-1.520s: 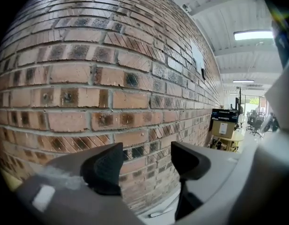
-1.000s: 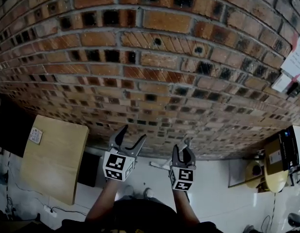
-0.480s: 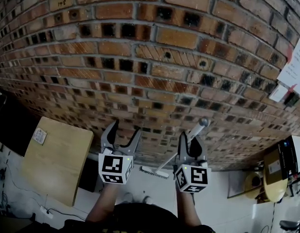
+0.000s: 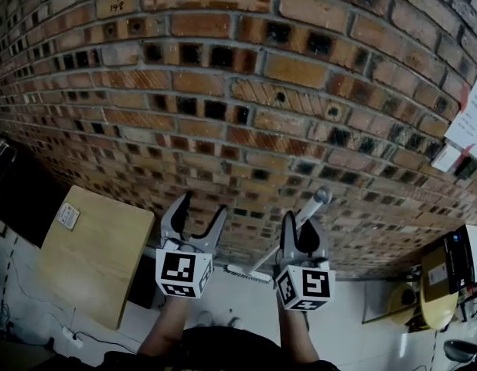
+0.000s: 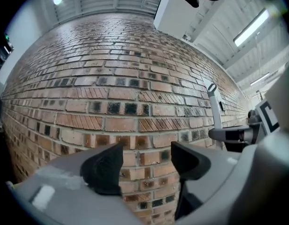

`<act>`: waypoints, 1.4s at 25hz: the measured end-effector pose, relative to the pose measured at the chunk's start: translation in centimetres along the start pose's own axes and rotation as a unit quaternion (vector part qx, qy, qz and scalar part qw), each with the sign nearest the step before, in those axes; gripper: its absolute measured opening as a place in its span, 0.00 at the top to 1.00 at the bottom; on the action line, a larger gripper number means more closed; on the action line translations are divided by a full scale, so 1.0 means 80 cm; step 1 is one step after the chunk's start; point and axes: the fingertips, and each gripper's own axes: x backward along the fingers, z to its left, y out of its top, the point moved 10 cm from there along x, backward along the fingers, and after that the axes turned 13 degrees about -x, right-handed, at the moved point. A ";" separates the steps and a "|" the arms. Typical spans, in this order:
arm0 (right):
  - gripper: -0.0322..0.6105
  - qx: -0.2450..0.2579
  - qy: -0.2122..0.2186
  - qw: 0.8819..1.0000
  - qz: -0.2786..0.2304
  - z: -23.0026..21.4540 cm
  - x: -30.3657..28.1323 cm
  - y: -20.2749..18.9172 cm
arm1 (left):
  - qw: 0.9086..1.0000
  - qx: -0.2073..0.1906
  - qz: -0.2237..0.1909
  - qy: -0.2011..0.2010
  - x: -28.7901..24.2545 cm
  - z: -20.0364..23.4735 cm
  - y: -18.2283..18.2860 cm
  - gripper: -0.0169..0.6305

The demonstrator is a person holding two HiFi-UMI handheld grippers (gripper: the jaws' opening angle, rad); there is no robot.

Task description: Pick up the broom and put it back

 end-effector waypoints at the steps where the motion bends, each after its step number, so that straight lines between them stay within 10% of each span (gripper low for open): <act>1: 0.79 0.002 0.002 1.000 0.001 0.002 0.000 -0.001 | 1.000 -0.001 -0.003 0.000 0.001 0.001 0.001 0.48; 35: 0.79 -0.011 -0.039 0.999 0.034 -0.002 0.016 -0.031 | 0.999 -0.011 0.016 -0.035 -0.010 -0.002 -0.015 0.46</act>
